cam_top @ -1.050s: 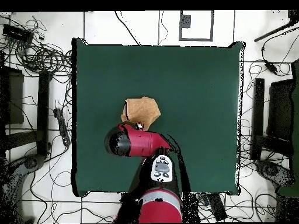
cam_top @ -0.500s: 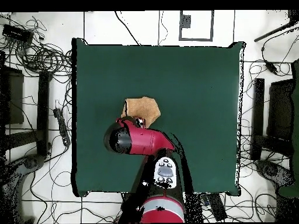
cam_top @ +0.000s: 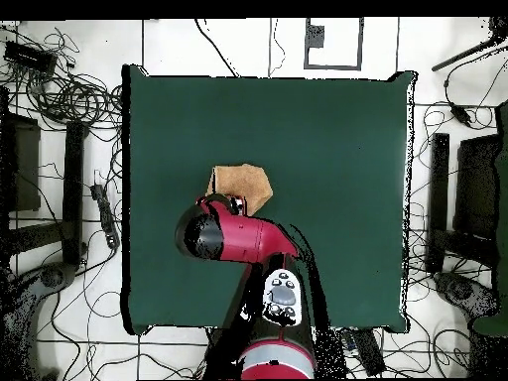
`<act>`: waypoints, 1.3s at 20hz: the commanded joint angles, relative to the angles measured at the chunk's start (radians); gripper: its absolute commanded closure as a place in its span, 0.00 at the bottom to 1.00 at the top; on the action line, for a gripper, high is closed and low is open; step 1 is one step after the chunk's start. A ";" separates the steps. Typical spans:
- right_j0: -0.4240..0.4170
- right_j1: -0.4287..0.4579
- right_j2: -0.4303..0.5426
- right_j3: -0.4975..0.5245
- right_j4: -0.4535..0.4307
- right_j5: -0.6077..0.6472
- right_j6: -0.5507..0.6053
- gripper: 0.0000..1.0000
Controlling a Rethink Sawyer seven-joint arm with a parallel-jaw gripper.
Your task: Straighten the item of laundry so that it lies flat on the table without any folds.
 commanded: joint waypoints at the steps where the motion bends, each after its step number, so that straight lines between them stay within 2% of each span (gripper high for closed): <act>1: 0.008 0.031 0.091 -0.003 0.061 0.097 0.206 1.00; 17: 0.015 0.038 0.086 -0.005 0.075 0.105 0.211 1.00; 18: 0.015 0.038 0.087 -0.005 0.074 0.104 0.208 0.00; 26: 0.017 0.039 0.086 -0.009 0.077 0.107 0.209 0.00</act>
